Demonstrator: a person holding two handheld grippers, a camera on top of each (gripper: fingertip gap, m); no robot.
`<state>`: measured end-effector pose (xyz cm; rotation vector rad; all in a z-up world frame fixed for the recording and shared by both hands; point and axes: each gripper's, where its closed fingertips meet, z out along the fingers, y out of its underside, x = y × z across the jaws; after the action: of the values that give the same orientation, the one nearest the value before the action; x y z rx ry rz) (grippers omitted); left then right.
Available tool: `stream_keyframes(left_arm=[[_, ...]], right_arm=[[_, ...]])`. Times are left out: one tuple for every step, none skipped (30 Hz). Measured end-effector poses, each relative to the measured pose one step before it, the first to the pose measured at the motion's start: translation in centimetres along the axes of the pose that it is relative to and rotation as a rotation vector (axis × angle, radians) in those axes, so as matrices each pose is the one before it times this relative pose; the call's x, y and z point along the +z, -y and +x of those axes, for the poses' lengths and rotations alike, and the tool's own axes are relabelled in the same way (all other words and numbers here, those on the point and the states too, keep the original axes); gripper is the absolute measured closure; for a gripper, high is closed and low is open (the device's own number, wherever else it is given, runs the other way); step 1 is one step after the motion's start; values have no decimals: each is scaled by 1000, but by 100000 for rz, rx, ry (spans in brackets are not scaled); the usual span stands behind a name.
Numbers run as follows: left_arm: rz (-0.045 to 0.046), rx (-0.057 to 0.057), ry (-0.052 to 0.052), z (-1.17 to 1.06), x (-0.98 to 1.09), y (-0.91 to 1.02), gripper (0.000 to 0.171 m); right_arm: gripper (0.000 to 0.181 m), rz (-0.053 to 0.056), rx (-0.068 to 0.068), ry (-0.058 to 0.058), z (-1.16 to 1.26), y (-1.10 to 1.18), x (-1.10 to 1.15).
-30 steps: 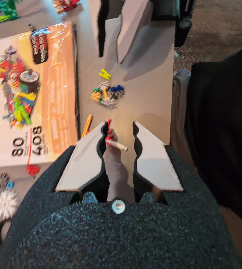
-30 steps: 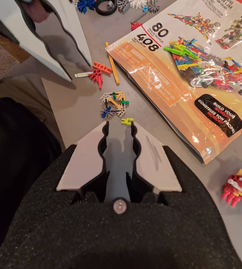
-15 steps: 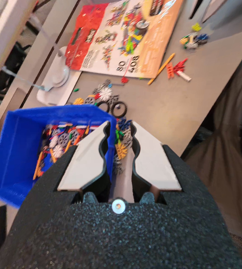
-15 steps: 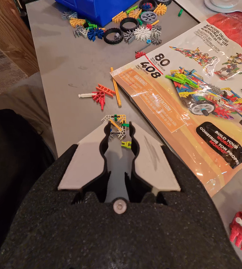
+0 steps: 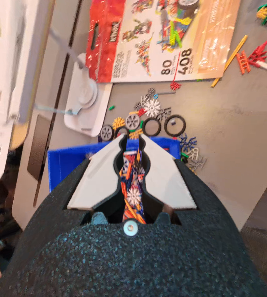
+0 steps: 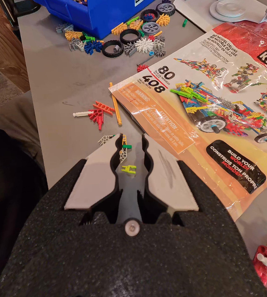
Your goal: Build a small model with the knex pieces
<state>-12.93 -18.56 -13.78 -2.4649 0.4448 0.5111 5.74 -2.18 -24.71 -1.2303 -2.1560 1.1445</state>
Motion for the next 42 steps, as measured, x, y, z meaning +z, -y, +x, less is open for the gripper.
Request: stream_keyframes(left_arm=[[-1935,4181,-3426,-144,1292,1040,161],[-3270,4026,-2488,-399,1461,792,160],[-4146,3679,-4006,-187,1544,548,160],[-4076,4143,-3335,-289,1548,448,162],[-4478,4811,-2403,-393,1581,196,163],[-5474,5287,-3996,-77,1614,-176,163],[-5418,5092,-4225,-7,1543,-354,164],[-5217,4114,-1358,-466,1468,-421,165],[-5387,3121,-2559,-243,1351,-584,165],[-2691,1828,-3306,-94,1086,-286,165],[622,-17,-2552,-179,788,166,166],[804,-185,-2139,-170,647,179,166],[-699,1182,-1013,-189,574,-134,167],[-1229,801,-972,-142,500,-268,168],[-168,-263,-1887,51,397,-85,168],[-524,237,-1540,117,318,-125,168],[-1877,952,-421,38,208,-312,167],[-496,993,-998,160,43,-87,167],[899,127,-1802,263,-59,162,167],[-63,328,-665,98,-21,17,167],[-1929,651,187,2,55,-272,167],[-2769,1253,-510,194,94,-447,165],[-2320,1482,-220,197,106,-399,163],[-680,1050,1830,-129,83,-127,159],[977,336,829,-18,21,131,156],[776,1045,268,78,-26,114,157],[938,1429,1726,-143,-95,165,157],[1838,1159,1022,-43,-114,354,157],[1712,1736,133,144,-84,382,158],[628,2412,1211,13,11,266,160],[-462,2508,244,150,125,122,163],[-98,1956,-21,119,9,144,166],[-912,770,-168,14,-2,-41,167],[-587,66,-472,4,25,-47,168],[-465,-155,-451,4,19,-62,169],[241,-26,-696,29,12,8,170],[351,-483,-685,24,-2,-6,171],[469,-906,-546,21,0,-6,171],[405,-733,-305,17,-2,-8,171],[394,-835,260,-43,-7,6,171],[318,-1216,682,-81,7,5,171],[68,-1250,747,-63,7,-31,171]], right_arm=[[161,710,16,239,26,64,29],[161,688,401,488,8,15,27],[161,763,569,-27,91,-12,28],[161,763,498,24,65,-69,16],[161,522,477,464,3,-106,-27],[161,812,269,337,-5,51,-119],[161,1676,-394,159,-7,214,-209],[161,1072,56,269,48,95,-157],[161,-133,1051,215,123,-87,-78],[161,-169,699,-14,151,-68,-59],[162,471,-55,328,40,31,-76],[162,715,22,656,-16,71,-89],[162,606,332,666,-22,54,-66],[162,638,352,741,-36,68,-70],[162,662,248,634,-11,66,-81],[162,644,234,401,24,75,-64],[162,657,293,350,27,78,-63],[162,544,302,352,16,63,-49],[162,411,122,213,14,52,-38],[162,266,-72,179,-7,32,-16],[162,97,-225,76,-29,12,-8],[162,-67,-336,-12,-27,-10,8],[162,-103,-370,-53,-41,-16,10],[162,-81,-307,-31,-26,-11,7],[162,-53,-188,37,-21,-15,10],[162,12,-80,169,-18,2,1],[162,126,-48,139,-9,25,-1],[162,97,-25,19,7,12,1],[162,14,-82,8,-9,-1,-1],[162,28,-120,-4,-11,5,-11],[162,-3,-48,-10,-3,1,5],[162,69,-5,-14,5,3,-8],[162,119,86,-1,12,15,-20],[162,112,100,9,16,10,-8],[162,173,68,-77,10,20,-17],[162,240,74,-66,25,26,-23],[162,174,119,-13,11,23,-16],[162,126,89,-50,19,17,-19],[162,215,-58,-95,8,24,-16],[162,244,-136,-111,3,28,-33],[162,185,-127,-102,1,20,-37],[162,156,-9,-205,24,12,-50]])
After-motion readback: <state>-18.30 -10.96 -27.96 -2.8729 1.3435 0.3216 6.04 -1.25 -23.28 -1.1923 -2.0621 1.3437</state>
